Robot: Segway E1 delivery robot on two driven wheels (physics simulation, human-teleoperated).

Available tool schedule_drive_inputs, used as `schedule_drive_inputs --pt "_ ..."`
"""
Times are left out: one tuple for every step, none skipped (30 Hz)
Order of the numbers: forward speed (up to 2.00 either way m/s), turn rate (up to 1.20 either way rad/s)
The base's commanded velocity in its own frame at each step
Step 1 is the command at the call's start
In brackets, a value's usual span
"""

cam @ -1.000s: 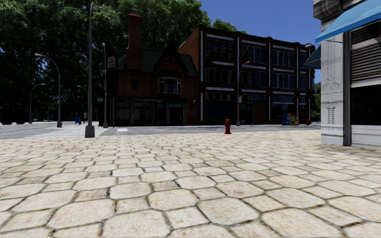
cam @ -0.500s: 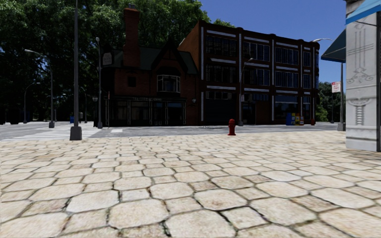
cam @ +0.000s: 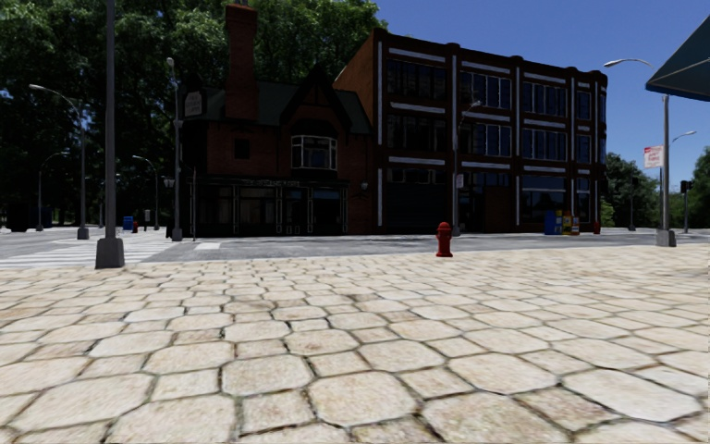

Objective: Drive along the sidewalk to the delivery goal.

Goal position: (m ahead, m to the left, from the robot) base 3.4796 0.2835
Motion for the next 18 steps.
schedule_drive_inputs --pt "2.00 0.24" --pt "2.00 0.25" --pt "2.00 0.25" --pt "2.00 0.26" --pt "2.00 0.26" --pt "2.00 0.27" --pt "2.00 0.28" --pt "2.00 0.28" --pt "2.00 0.31" --pt "2.00 0.32" --pt "2.00 0.32" --pt "2.00 0.32" --pt "2.00 0.32" --pt "2.00 0.32" --pt "2.00 0.32" --pt "2.00 0.32" --pt "2.00 0.32" --pt "2.00 0.30"
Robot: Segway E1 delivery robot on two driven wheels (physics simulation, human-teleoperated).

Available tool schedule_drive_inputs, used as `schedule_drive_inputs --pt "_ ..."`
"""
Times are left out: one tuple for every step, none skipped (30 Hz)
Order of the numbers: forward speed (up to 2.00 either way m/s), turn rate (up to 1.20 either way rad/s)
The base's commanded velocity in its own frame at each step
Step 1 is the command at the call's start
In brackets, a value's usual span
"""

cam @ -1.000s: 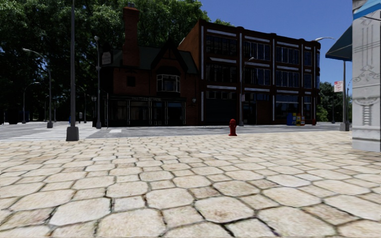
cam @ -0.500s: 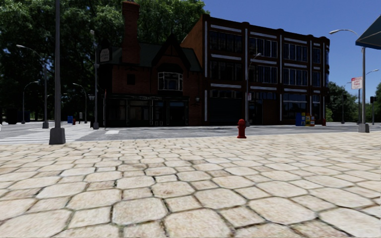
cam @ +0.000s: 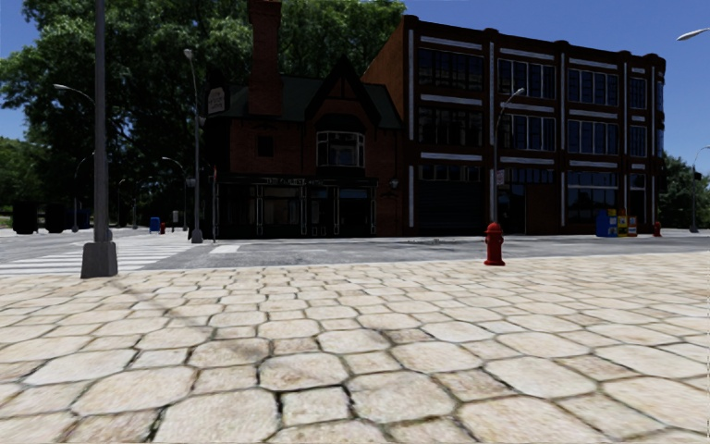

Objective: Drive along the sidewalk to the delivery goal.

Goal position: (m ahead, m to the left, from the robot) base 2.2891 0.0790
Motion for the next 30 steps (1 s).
schedule_drive_inputs --pt "2.00 0.30" --pt "2.00 0.27" --pt "2.00 0.27" --pt "2.00 0.22" --pt "2.00 0.21" --pt "2.00 0.20" --pt "2.00 0.20" --pt "2.00 0.17" --pt "2.00 0.08" --pt "2.00 0.11" --pt "2.00 0.11" --pt "2.00 0.12" --pt "2.00 0.00" --pt "2.00 0.00" --pt "2.00 0.00" --pt "2.00 0.00" --pt "2.00 0.00" --pt "2.00 0.00" --pt "2.00 0.00" --pt "2.00 0.00" --pt "2.00 0.00" --pt "1.98 0.00" --pt "1.80 0.00" --pt "1.57 0.00" --pt "1.57 0.00" --pt "1.42 0.00" --pt "1.36 0.00" --pt "1.32 0.09" --pt "1.32 0.09" --pt "1.28 0.16"
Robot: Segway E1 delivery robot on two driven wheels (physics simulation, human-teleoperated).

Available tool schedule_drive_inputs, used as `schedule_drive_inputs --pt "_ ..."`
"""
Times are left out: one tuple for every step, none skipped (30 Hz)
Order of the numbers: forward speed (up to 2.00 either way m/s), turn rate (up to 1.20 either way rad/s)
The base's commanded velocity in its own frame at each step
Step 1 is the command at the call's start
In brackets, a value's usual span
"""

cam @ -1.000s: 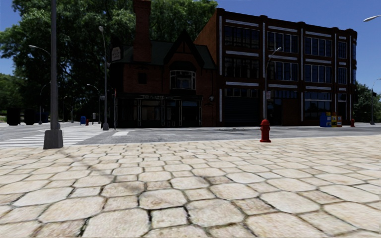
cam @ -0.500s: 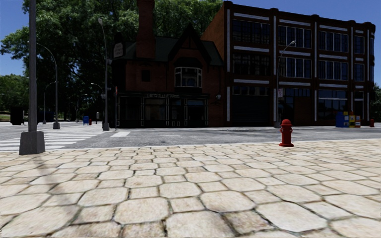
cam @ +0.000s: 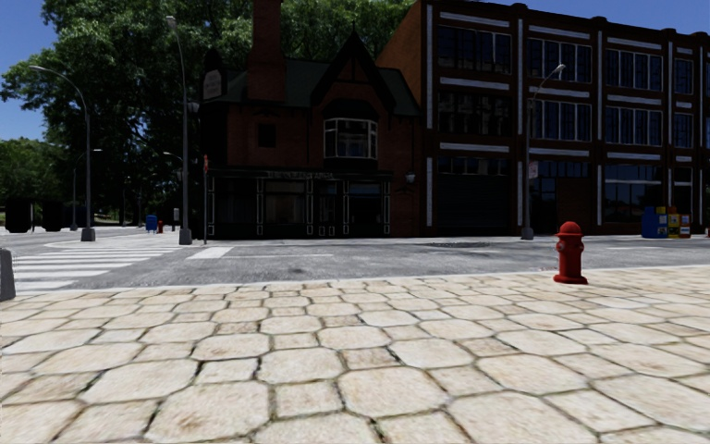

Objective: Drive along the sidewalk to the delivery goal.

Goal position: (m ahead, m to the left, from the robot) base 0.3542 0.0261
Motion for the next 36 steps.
schedule_drive_inputs --pt "1.25 0.18" --pt "1.22 0.20" --pt "1.19 0.20" --pt "1.19 0.20" --pt "1.16 0.20" --pt "1.14 0.20" --pt "1.09 0.21" --pt "1.03 0.21" --pt "1.03 0.21" --pt "0.99 0.21" --pt "0.93 0.21" --pt "0.85 0.19" --pt "0.85 0.19" --pt "0.48 0.04" --pt "0.00 0.00" --pt "0.00 0.00" --pt "0.00 0.00" --pt "0.00 0.00" --pt "0.00 0.00" --pt "0.00 0.00" --pt "0.00 0.00" --pt "0.00 0.00" --pt "0.00 0.00" --pt "0.00 0.00" --pt "0.00 0.00" --pt "0.00 0.00" --pt "0.00 0.00" --pt "0.00 0.00" --pt "0.00 0.00" --pt "0.00 0.00" --pt "0.00 0.00" --pt "0.00 0.00" --pt "0.00 0.00" --pt "0.00 0.00" --pt "0.00 0.00" --pt "0.00 0.00"
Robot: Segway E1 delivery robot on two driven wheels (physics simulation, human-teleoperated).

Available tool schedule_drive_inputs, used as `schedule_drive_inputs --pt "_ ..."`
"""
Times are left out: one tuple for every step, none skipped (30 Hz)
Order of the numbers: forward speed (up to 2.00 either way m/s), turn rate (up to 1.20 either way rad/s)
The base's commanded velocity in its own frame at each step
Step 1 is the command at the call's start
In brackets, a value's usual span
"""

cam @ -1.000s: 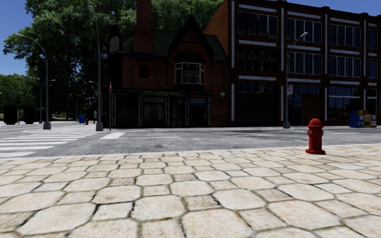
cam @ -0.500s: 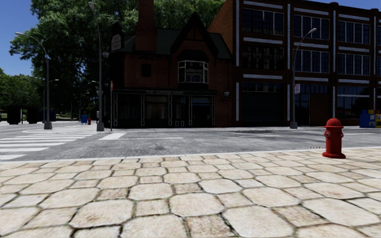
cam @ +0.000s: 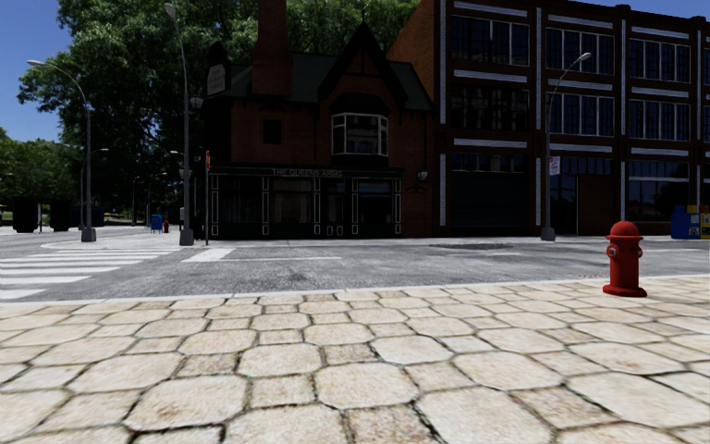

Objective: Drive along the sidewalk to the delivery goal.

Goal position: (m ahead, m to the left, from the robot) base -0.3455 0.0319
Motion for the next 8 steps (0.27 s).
schedule_drive_inputs --pt "0.00 0.00" --pt "0.00 0.00" --pt "0.00 0.00" --pt "0.00 0.00" --pt "0.00 0.00" --pt "0.00 0.00" --pt "0.00 0.00" --pt "0.00 0.00"
